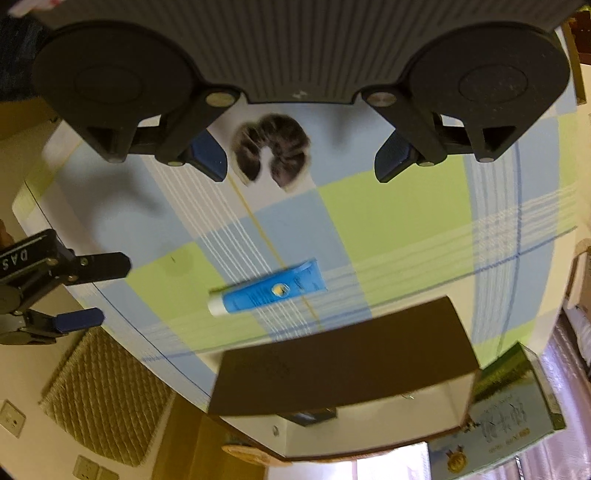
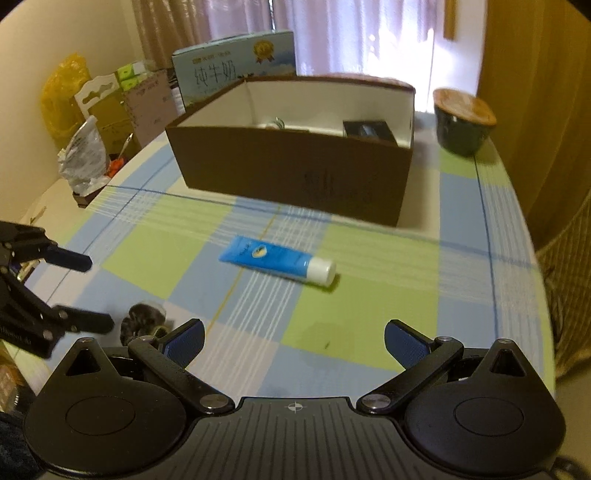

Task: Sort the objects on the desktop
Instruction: 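Withdraw both tools from the box toward the scrunchie and blue tube, then grasp the dark brown scrunchie with the left tool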

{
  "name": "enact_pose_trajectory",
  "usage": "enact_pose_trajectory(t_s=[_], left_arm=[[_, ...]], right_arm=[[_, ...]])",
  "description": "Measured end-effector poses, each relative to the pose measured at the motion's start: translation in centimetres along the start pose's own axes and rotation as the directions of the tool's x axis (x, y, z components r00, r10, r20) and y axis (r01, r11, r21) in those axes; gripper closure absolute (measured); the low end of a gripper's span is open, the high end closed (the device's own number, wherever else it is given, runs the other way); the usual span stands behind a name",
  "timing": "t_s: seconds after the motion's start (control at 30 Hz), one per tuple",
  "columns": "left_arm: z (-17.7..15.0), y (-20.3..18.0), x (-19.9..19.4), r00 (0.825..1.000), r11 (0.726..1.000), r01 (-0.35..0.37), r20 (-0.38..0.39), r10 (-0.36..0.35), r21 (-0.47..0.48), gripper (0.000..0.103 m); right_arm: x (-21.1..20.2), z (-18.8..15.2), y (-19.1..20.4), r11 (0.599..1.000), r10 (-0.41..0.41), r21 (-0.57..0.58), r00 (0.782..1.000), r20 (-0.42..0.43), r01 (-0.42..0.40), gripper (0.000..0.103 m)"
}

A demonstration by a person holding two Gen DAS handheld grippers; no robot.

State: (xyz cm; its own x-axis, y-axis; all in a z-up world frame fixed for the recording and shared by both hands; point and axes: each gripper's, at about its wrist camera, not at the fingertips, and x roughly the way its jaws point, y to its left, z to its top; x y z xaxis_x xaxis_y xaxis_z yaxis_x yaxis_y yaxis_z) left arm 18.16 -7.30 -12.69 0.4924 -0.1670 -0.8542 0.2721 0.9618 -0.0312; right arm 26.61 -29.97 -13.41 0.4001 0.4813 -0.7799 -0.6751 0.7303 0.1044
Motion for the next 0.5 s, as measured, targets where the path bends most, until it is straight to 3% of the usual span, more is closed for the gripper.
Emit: enact_pose_trajectory(t_s=[0.4, 0.5], left_arm=[[-0.9, -1.4, 4.1, 0.998, 0.998, 0.039, -0.054, -0.036, 0.052, 0.02], [-0.8, -1.8, 5.3, 0.998, 0.996, 0.037, -0.058, -0.033, 0.079, 0.03]], right_arm=[[1.1, -2.7, -1.2, 0.997, -0.034, 0.071, 0.996, -0.087, 0.04, 0.002], [1.0, -3.1, -1.5, 0.996, -0.038, 0.077, 0.995, -0.091, 0.045, 0.002]])
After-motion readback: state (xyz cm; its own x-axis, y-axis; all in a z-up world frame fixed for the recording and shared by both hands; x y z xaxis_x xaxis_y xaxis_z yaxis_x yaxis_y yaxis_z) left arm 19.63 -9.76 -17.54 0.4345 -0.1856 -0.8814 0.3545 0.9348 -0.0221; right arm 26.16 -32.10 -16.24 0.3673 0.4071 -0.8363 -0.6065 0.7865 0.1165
